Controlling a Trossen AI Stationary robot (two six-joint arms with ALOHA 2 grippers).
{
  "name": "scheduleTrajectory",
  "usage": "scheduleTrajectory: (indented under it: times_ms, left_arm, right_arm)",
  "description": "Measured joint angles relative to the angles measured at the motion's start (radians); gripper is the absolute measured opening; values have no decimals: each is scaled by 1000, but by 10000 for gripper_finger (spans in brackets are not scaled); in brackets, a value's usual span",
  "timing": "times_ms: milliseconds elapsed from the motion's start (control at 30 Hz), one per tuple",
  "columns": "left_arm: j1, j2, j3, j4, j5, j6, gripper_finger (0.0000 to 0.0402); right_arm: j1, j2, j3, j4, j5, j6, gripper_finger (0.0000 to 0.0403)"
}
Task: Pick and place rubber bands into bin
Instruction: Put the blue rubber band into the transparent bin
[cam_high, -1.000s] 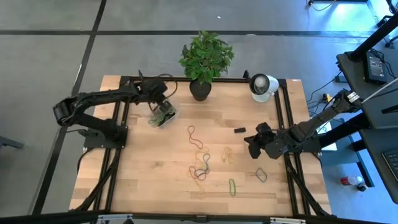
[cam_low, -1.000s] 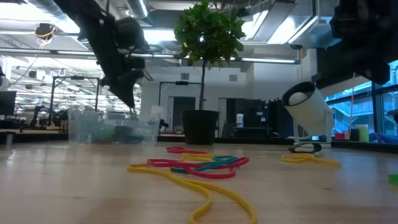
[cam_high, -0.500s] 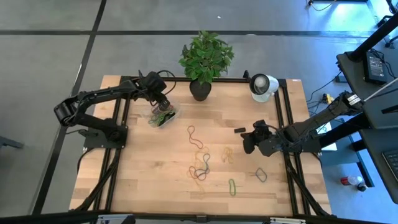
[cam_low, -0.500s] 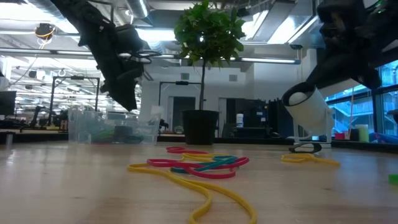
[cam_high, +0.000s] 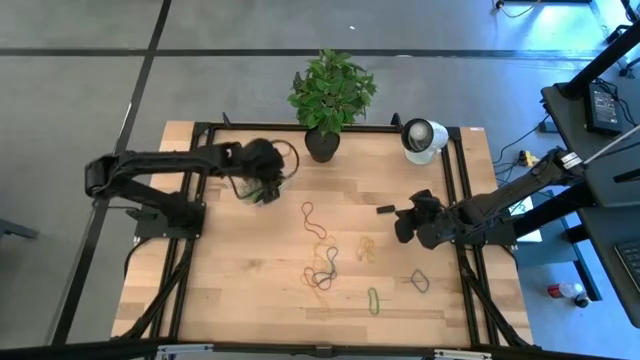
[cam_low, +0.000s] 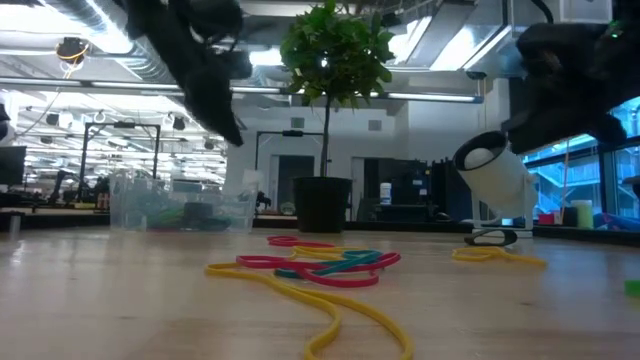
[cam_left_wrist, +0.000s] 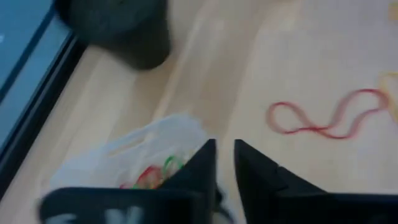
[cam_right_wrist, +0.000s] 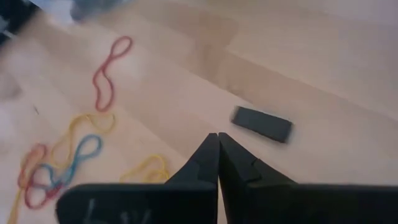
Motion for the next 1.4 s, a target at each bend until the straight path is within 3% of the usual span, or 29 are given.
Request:
scheduleTrajectory:
  times_ms: [100, 267, 433, 533, 600, 967, 1233, 1400]
  left_arm:
    - [-86, 0, 33, 1, -48, -36, 9]
    - [-174, 2, 69, 5, -148, -134, 1]
    - [-247, 2, 71, 16, -157, -142, 1]
    - [-293, 2, 71, 18, -156, -168, 1]
    - [-317, 2, 71, 18, -156, -193, 3]
    - [-405, 2, 71, 16, -152, -283, 3]
    - [-436, 3, 71, 13, -154, -297, 2]
    - [-440, -16, 13, 75, -76, -247, 2]
  right_arm:
    - [5, -53, 0, -65, -37, -28, 2]
    - [21, -154, 0, -129, -110, -140, 2]
    - [22, -198, 0, -128, -385, -236, 2]
    - [36, -169, 0, -131, -576, -311, 1]
    - [62, -135, 0, -152, -638, -379, 1]
    - [188, 94, 0, -144, -648, -708, 17]
    - [219, 193, 0, -21, -673, -745, 55]
    - [252, 288, 0, 78, -683, -763, 76]
